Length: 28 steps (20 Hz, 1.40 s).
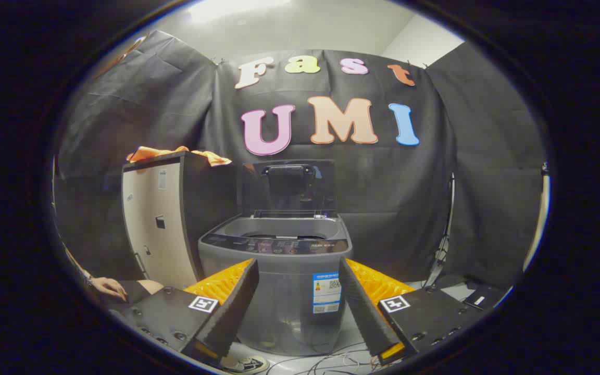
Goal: Put the clothes into the washing machine and then close the washing machine lid.
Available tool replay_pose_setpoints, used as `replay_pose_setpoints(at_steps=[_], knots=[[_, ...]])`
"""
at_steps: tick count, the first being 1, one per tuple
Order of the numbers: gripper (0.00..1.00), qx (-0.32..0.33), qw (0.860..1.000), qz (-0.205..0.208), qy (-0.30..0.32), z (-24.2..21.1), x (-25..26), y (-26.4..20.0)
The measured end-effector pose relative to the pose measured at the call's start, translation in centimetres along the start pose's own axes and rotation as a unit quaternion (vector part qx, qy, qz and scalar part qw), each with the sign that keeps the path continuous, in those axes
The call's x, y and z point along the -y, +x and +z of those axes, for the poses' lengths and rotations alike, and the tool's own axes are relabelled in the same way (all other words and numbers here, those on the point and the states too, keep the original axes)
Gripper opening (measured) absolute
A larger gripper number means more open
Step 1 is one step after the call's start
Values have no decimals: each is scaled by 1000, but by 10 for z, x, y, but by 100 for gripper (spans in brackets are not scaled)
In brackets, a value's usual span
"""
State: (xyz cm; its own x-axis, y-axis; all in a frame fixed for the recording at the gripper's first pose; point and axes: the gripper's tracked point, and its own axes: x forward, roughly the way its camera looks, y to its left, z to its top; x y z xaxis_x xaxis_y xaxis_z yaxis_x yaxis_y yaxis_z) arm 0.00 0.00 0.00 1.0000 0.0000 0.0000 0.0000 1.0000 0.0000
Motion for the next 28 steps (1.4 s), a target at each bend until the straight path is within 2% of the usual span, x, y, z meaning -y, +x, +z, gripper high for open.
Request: replay_pose_setpoints(at_steps=[17, 22, 28], knots=[[97, 1, 1000, 0, 0, 0, 0, 0], [97, -1, 1000, 11, 1, 0, -4, 0], [97, 13, 999, -28, 10, 10, 11, 6]])
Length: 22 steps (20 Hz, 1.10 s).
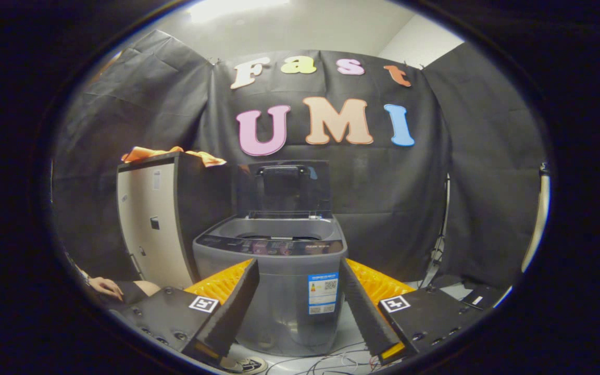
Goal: Put the clothes into the washing machine and then close the washing machine lid.
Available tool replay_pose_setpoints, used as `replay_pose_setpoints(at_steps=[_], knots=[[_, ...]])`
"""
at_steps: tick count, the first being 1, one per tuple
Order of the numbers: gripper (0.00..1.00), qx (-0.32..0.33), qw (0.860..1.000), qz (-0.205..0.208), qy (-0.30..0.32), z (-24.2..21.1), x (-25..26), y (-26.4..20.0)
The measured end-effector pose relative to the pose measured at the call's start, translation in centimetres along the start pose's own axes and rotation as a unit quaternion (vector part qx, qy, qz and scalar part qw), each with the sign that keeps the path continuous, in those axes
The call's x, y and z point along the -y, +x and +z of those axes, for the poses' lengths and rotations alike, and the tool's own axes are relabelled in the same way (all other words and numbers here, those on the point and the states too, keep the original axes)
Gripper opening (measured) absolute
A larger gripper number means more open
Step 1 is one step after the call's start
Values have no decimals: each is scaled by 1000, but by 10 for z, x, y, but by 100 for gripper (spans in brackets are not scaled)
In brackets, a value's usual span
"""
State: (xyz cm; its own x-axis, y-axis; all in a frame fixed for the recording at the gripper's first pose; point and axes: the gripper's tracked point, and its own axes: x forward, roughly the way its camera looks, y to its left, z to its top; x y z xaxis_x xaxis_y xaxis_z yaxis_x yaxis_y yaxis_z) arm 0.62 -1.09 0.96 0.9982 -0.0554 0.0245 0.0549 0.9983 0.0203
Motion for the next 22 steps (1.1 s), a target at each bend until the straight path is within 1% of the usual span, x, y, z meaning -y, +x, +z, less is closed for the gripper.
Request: replay_pose_setpoints(at_steps=[3, 5, 8, 11, 14, 15, 18, 20, 22], knots=[[96, 30, 999, -20, 20, 43, -5, 23], [96, 54, 998, -12, 16, 85, -21, 45], [96, 78, 996, 22, 22, 145, -58, 84], [95, 83, 994, 64, 26, 191, -101, 120], [95, 67, 991, 107, 46, 224, -149, 151], [96, 66, 989, 125, 45, 236, -170, 163], [95, 67, 984, 162, 28, 263, -218, 190], [95, 62, 980, 184, 34, 277, -255, 209], [95, 41, 979, 196, 46, 283, -291, 229]])
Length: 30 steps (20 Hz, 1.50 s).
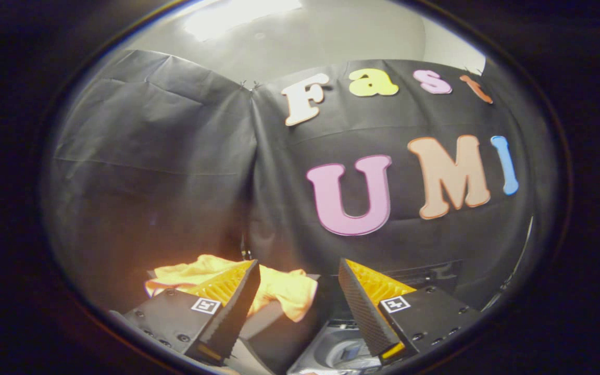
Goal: Put the clothes into the washing machine and then close the washing machine lid.
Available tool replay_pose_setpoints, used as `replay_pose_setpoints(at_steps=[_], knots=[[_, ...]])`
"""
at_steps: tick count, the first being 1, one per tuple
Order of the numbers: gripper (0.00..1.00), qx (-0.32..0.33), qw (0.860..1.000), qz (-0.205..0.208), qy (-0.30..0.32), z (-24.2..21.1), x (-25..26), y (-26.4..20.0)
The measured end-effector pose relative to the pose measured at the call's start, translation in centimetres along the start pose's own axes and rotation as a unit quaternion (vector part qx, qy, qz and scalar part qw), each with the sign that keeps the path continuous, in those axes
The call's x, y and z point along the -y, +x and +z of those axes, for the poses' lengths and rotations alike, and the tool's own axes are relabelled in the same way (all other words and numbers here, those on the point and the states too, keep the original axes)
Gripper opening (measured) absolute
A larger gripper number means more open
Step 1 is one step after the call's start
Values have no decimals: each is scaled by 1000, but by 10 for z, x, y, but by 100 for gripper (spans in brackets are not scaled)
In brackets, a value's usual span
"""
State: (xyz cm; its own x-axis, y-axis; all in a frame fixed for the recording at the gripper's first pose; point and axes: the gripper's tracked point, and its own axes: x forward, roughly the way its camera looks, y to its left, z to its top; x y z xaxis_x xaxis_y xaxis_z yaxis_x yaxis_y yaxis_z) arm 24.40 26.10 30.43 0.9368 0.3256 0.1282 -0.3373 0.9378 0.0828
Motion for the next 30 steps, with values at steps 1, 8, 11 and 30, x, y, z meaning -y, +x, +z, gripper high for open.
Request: replay_pose_setpoints(at_steps=[1, 8, 11, 30], knots=[[95, -9, 1000, 3, 7, -2, -9, 15], [95, -124, 991, 34, 30, -44, -83, 99], [96, -176, 983, 44, 28, -74, -114, 116], [68, -309, 947, 87, -23, -167, -178, 130]])
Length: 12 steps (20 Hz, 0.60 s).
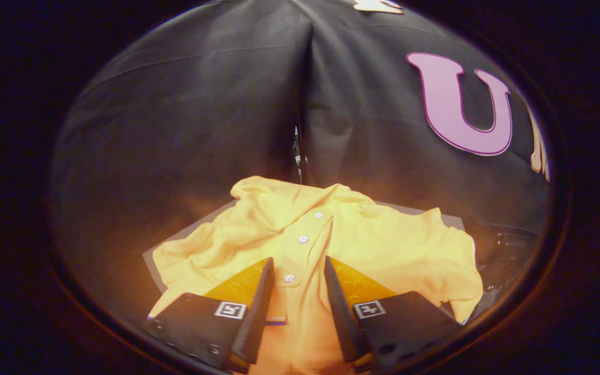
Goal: Put the clothes into the washing machine and then close the washing machine lid.
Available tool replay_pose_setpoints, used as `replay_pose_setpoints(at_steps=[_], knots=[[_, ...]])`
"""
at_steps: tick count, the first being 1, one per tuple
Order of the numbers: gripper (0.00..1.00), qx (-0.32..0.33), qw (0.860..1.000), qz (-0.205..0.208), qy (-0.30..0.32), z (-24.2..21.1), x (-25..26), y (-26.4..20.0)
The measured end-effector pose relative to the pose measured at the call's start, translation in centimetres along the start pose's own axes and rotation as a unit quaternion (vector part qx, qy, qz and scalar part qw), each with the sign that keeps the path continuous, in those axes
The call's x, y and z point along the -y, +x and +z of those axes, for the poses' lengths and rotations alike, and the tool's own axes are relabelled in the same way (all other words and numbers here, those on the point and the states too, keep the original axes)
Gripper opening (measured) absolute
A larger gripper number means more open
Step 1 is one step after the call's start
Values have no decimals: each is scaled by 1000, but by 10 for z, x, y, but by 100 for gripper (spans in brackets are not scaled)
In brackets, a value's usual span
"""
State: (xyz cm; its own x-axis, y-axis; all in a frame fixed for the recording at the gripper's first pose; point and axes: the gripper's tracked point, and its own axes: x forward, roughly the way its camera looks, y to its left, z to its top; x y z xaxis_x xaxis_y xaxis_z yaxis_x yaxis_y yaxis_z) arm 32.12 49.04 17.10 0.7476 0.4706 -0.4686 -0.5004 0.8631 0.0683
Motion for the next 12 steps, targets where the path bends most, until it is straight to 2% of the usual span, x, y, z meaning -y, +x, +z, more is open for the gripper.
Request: replay_pose_setpoints(at_steps=[2, 3, 4, 9, 12], knots=[[39, 3, 1000, 2, 2, 0, 0, -3], [31, 4, 1000, 3, -3, 0, 0, -3], [27, 8, 1000, 1, -10, 1, 1, -4], [27, 12, 996, -25, -83, 6, 1, -11], [27, 14, 997, -21, -70, 7, 3, -10]])
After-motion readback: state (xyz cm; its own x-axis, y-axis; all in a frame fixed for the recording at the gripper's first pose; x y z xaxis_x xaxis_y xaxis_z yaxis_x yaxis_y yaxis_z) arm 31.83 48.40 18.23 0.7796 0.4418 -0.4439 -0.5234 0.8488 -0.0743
